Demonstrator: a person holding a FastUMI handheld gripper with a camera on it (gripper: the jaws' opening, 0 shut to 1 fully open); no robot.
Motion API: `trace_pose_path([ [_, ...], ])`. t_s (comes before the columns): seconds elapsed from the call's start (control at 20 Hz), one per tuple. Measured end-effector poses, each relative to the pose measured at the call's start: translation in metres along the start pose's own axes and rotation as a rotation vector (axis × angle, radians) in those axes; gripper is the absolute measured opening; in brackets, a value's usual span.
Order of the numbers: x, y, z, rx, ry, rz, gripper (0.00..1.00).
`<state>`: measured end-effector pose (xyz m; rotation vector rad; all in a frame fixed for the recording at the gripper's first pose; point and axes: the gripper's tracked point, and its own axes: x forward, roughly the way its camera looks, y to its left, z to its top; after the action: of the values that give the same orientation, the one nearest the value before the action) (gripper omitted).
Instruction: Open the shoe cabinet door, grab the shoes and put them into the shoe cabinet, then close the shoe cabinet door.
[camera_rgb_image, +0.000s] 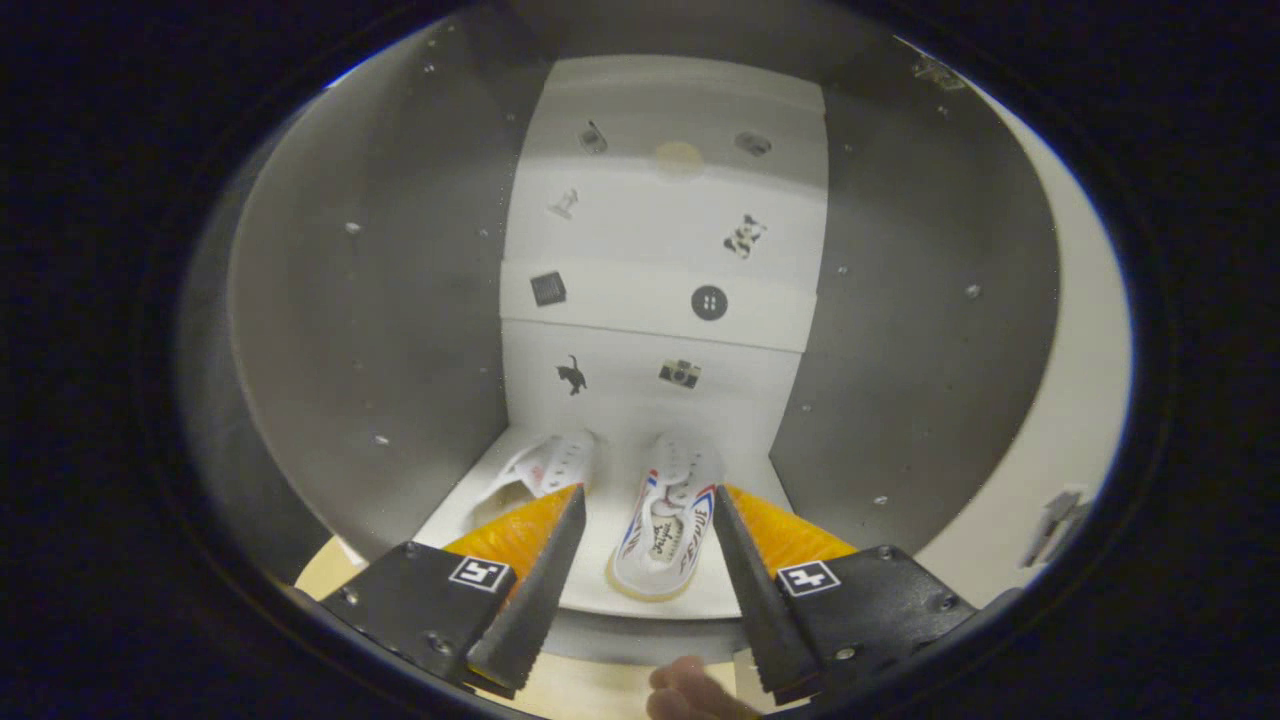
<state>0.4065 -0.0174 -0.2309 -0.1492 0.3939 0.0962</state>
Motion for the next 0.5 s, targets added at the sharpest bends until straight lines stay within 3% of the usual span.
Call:
trace_pose_path([
  [0.3, -0.127, 0.015, 0.022, 0.026, -0.104, 0.06, 0.93],
  [0.5, -0.221, 0.003, 0.024, 0.047, -0.171, 0.044, 0.98],
])
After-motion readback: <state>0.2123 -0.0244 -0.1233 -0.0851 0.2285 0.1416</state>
